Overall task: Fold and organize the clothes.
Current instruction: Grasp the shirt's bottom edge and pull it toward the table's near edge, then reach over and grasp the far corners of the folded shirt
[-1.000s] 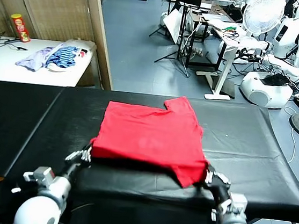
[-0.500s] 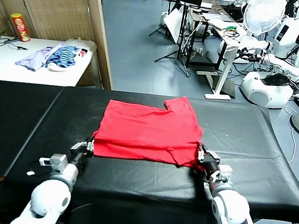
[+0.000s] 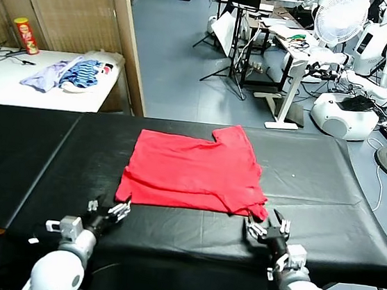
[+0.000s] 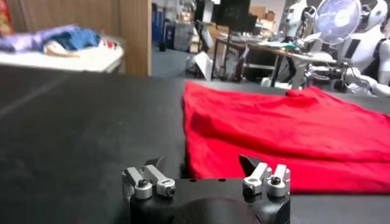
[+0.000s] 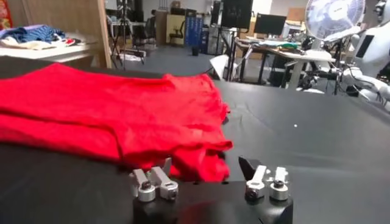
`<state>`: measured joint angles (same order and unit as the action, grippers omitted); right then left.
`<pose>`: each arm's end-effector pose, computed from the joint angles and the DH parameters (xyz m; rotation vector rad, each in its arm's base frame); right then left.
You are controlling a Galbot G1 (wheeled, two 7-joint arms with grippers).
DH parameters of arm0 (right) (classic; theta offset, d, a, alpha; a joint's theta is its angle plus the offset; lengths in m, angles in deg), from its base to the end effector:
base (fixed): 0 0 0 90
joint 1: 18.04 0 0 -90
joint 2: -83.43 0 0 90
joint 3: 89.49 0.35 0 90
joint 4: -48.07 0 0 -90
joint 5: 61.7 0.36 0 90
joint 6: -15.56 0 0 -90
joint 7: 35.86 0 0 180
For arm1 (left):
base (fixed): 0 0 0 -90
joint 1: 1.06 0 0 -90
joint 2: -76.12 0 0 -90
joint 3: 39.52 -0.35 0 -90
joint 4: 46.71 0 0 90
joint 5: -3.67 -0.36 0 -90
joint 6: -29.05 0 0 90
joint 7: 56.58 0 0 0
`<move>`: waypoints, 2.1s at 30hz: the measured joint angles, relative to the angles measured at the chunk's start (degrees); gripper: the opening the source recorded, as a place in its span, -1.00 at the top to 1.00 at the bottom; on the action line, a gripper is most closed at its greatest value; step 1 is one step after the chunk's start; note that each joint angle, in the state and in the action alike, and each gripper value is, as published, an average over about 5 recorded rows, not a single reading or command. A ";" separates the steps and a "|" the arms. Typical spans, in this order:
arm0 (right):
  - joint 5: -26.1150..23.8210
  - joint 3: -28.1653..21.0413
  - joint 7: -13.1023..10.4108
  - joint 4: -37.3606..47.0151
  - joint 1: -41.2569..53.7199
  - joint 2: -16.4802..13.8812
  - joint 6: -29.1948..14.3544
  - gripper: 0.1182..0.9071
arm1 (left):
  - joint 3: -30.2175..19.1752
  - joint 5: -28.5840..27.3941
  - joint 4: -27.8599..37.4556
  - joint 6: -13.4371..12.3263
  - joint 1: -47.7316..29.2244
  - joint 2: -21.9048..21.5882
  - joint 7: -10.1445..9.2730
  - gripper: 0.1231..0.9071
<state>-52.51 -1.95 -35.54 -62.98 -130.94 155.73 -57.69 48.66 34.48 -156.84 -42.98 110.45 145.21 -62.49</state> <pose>0.2257 -0.0534 -0.3283 0.1970 -2.7864 0.1848 0.2355 0.0707 -0.3239 -0.1044 -2.7398 0.2259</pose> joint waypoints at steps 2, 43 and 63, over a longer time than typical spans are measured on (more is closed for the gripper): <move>0.23 0.03 -0.42 -0.13 -0.12 -0.13 0.15 0.85 | 0.10 0.69 0.17 0.15 0.00 0.06 0.07 -0.34; 15.02 7.10 -6.92 -14.16 -0.23 -8.93 13.99 -0.72 | 7.26 -1.50 -22.55 9.39 17.52 -4.42 -7.69 -0.71; 14.54 -15.72 -7.84 30.19 45.58 -1.65 14.89 -0.72 | -10.91 15.14 14.97 13.11 -31.49 -9.42 -7.30 -0.72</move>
<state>-37.97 -17.67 -43.38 -32.78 -85.36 154.08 -42.80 37.75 49.62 -141.87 -29.87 78.96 135.79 -69.79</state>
